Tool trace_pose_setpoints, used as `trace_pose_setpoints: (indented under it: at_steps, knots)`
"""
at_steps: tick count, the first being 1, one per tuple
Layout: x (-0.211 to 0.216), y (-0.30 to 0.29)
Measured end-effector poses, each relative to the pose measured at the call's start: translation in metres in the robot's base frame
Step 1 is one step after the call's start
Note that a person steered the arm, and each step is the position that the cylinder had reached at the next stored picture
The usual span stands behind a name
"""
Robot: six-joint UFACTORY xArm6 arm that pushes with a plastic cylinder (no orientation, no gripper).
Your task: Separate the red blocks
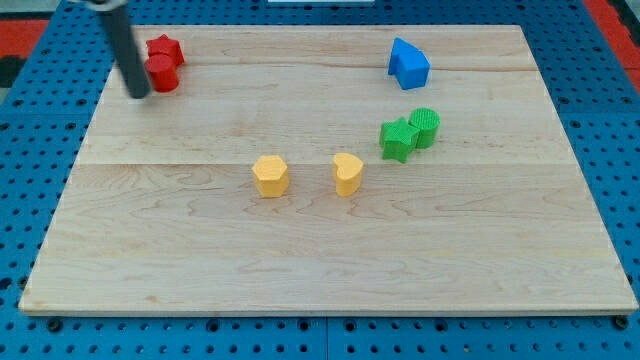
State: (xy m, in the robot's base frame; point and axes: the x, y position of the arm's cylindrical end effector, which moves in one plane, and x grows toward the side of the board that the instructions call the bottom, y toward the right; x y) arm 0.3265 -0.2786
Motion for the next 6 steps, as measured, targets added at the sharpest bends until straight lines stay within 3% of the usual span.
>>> trace_pose_setpoints:
  at_steps: [1,2,3,4,5,6]
  knots:
    - [-0.031,0.006]
    - [-0.037,0.069]
    - [-0.031,0.158]
    - [0.002,0.168]
    - [0.003,0.168]
    - [0.012,0.216]
